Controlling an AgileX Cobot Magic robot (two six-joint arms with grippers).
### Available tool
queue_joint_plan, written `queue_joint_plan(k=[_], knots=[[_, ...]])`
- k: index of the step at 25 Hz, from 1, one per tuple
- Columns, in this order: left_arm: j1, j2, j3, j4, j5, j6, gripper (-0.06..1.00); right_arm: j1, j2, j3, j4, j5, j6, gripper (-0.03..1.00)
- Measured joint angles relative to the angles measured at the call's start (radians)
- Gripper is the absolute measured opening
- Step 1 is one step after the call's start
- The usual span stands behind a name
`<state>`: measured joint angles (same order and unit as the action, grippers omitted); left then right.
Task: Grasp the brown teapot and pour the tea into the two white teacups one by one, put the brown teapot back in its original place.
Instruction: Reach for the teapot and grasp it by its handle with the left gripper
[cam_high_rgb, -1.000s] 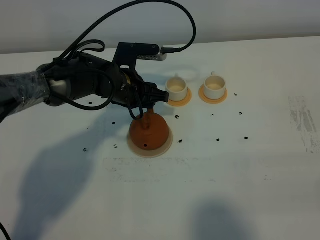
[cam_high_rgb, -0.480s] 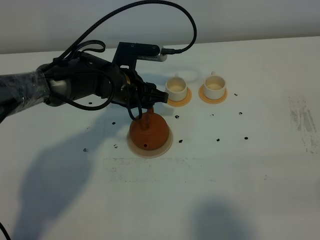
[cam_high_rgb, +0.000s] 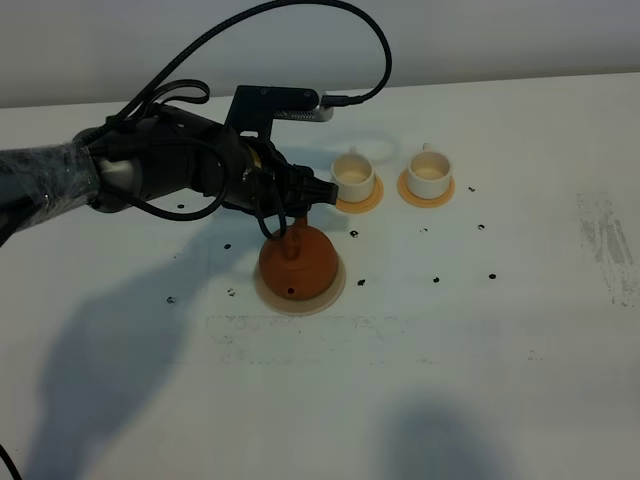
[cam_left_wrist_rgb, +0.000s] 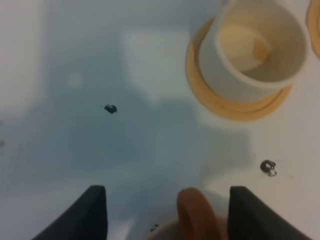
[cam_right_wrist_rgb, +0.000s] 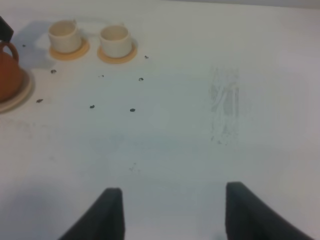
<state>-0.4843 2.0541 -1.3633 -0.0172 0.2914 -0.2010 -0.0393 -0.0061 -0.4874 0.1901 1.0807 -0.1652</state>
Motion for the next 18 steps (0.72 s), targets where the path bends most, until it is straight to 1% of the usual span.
queue_joint_plan(k=[6,18], knots=[[0.0,0.027,0.0,-0.02,-0.041,0.0,0.52,0.0,0.0,0.0,0.0,0.0,0.0,0.47],[0.0,0.053,0.0,-0.022,-0.078,0.013,0.52,0.0,0.0,0.0,0.0,-0.001,0.001,0.47]])
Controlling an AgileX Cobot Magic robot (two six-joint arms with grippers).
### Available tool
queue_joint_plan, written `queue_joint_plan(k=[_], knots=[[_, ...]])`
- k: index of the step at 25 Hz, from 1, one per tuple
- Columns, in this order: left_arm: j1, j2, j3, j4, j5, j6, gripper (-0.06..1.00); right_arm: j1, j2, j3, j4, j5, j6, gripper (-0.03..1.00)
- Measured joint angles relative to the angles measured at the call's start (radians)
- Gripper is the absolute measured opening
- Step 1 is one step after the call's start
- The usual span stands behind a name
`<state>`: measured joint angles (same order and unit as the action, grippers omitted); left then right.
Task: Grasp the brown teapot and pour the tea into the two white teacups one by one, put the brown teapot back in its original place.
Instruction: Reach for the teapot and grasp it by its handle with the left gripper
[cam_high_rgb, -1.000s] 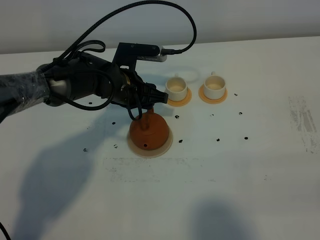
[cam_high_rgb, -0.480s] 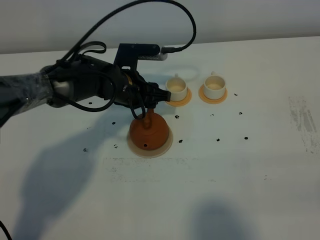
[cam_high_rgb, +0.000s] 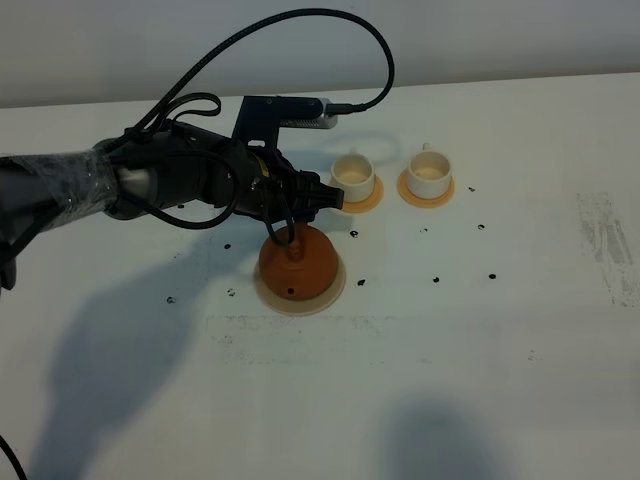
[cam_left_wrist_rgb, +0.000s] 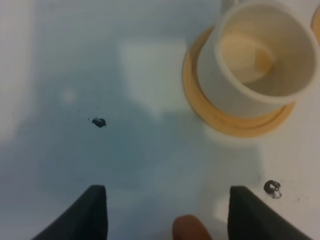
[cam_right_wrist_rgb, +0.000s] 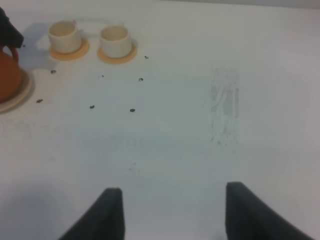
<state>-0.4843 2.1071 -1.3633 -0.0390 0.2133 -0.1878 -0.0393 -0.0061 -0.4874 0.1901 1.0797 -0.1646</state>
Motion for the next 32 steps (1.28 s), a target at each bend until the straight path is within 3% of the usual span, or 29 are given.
queue_joint_plan(k=[32], knots=[[0.02,0.0,0.0,0.006,0.033,0.084,0.52,0.0,0.0,0.0,0.0,-0.001,0.0,0.47]])
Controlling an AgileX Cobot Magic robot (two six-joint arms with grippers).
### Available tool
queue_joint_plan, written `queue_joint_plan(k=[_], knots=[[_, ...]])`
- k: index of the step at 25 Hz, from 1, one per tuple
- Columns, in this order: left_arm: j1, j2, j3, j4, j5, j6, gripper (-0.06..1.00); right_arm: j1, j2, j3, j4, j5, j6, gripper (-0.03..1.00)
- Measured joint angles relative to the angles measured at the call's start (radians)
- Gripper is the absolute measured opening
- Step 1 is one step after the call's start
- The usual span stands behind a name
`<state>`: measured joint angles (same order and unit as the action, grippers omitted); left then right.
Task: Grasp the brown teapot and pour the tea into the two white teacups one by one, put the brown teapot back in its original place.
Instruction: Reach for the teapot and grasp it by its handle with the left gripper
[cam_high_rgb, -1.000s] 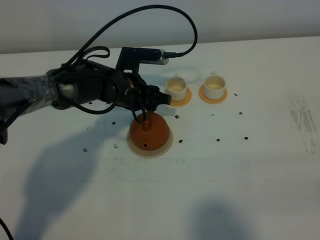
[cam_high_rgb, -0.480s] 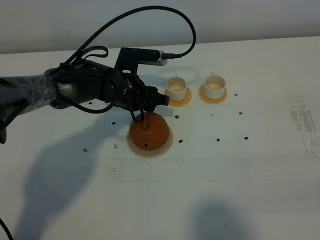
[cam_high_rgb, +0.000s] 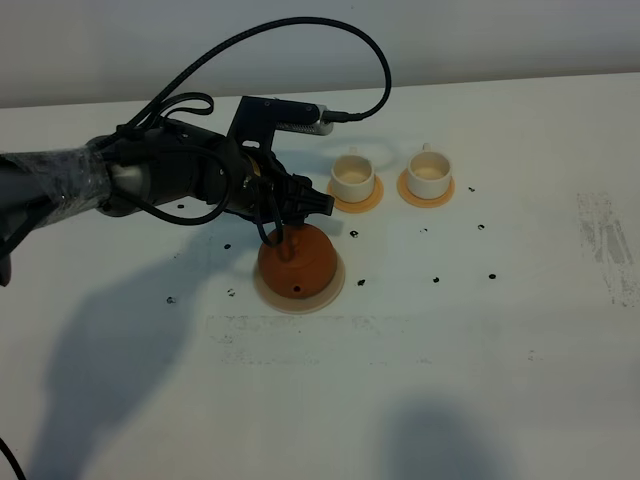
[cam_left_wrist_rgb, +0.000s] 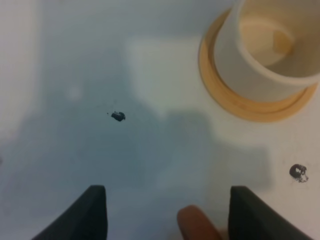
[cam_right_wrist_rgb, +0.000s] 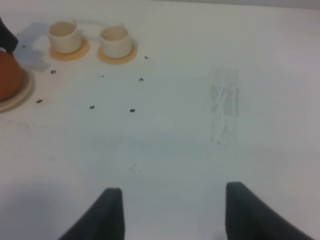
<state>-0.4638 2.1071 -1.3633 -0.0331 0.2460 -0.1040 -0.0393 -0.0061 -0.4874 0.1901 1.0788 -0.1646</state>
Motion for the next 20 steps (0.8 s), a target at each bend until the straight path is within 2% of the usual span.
queue_joint_plan(k=[20], knots=[[0.001,0.0,0.0,0.024,-0.004,0.129,0.52,0.0,0.0,0.0,0.0,0.0,0.0,0.47]])
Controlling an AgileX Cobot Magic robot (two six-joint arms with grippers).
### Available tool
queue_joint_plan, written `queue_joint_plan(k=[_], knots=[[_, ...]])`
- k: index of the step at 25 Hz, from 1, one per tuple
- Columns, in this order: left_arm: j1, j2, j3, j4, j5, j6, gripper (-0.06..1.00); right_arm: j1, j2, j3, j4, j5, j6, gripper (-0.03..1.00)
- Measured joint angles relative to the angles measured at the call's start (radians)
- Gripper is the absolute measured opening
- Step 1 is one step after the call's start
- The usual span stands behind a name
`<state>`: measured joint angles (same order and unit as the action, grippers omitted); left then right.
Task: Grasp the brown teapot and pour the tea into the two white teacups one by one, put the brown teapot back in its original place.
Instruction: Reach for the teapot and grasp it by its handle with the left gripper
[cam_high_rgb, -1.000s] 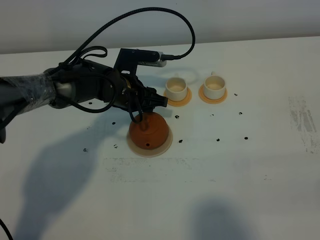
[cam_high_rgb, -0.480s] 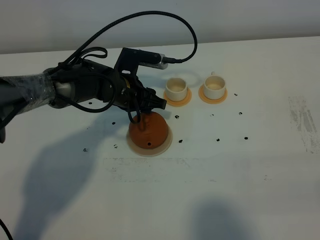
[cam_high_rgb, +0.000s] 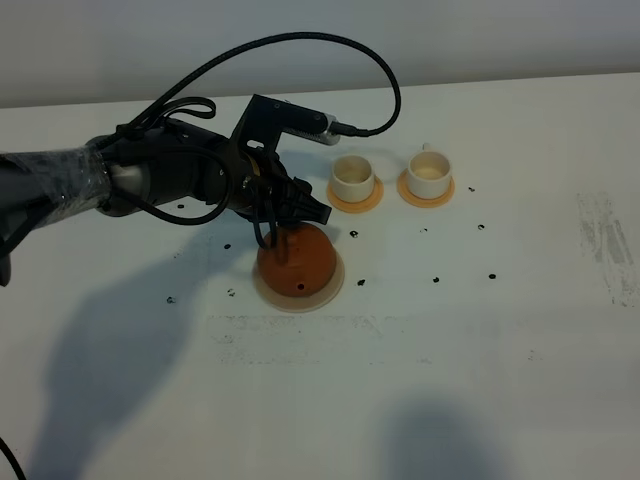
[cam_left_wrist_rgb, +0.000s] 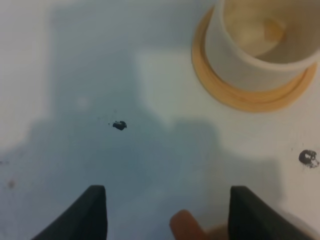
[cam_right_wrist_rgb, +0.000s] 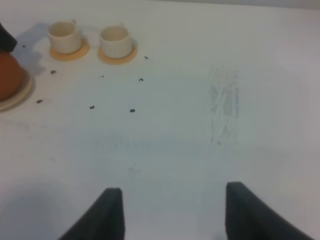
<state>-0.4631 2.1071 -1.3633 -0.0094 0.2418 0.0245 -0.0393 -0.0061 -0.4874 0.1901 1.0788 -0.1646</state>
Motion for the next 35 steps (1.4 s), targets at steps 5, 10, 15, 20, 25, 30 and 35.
queue_joint_plan(k=[5,10,15,20,25,30,35], knots=[[0.0,0.0,-0.001,0.009,-0.001,0.025,0.52,0.0,0.0,0.0,0.0,0.0,0.0,0.47],[0.0,0.0,-0.001,0.009,-0.002,0.025,0.52,0.0,0.0,0.0,0.0,0.0,0.0,0.47],[0.011,0.0,-0.001,0.009,-0.009,0.025,0.52,0.0,0.0,0.0,0.0,0.0,0.0,0.47],[0.02,0.0,-0.001,0.015,-0.013,0.027,0.52,0.0,0.0,0.0,0.0,0.0,0.0,0.47],[0.023,0.0,-0.001,0.009,-0.006,0.025,0.52,0.0,0.0,0.0,0.0,0.0,0.0,0.47],[0.023,-0.003,-0.001,0.009,0.002,0.025,0.52,0.0,0.0,0.0,0.0,0.0,0.0,0.47],[0.023,-0.015,-0.002,0.021,0.044,0.016,0.52,0.0,0.0,0.0,0.0,0.0,0.0,0.47]])
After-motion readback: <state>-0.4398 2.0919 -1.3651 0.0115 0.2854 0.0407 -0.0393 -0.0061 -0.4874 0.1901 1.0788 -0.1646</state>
